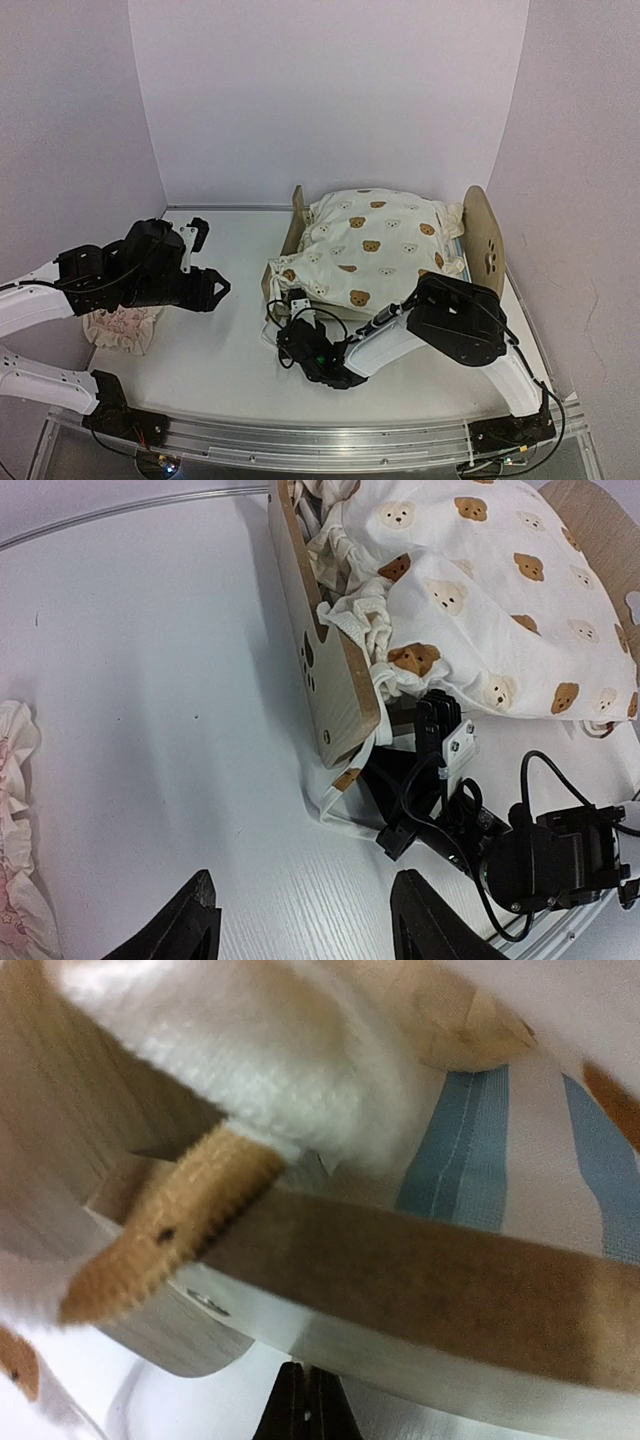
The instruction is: Set up the pet bed
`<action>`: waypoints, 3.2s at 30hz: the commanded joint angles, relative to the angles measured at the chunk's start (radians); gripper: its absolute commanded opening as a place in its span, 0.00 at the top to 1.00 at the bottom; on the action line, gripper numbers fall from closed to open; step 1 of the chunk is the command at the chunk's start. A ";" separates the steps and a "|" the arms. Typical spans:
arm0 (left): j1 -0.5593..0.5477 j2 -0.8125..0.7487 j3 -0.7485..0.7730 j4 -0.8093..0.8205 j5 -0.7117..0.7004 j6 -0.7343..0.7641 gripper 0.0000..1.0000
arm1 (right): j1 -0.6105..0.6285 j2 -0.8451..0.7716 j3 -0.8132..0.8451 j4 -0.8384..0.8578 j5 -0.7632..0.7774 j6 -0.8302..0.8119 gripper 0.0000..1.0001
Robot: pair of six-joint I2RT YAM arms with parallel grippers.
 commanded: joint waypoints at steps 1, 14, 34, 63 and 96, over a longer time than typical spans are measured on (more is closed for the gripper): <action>-0.003 0.013 -0.027 0.071 0.037 -0.003 0.42 | -0.001 -0.064 -0.084 -0.015 -0.116 -0.041 1.00; -0.003 0.092 -0.051 0.181 0.049 0.002 0.46 | 0.012 -0.233 -0.247 -0.039 -0.305 -0.057 1.00; -0.003 0.195 -0.088 0.280 0.069 0.010 0.53 | 0.045 -0.502 -0.430 -0.304 -0.449 -0.043 1.00; -0.002 0.441 0.013 0.442 0.033 0.040 0.74 | 0.124 -0.645 -0.462 -0.545 -0.580 -0.095 1.00; 0.141 0.593 0.108 0.485 0.035 0.135 0.82 | 0.216 -0.540 -0.273 -0.646 -0.859 -0.108 1.00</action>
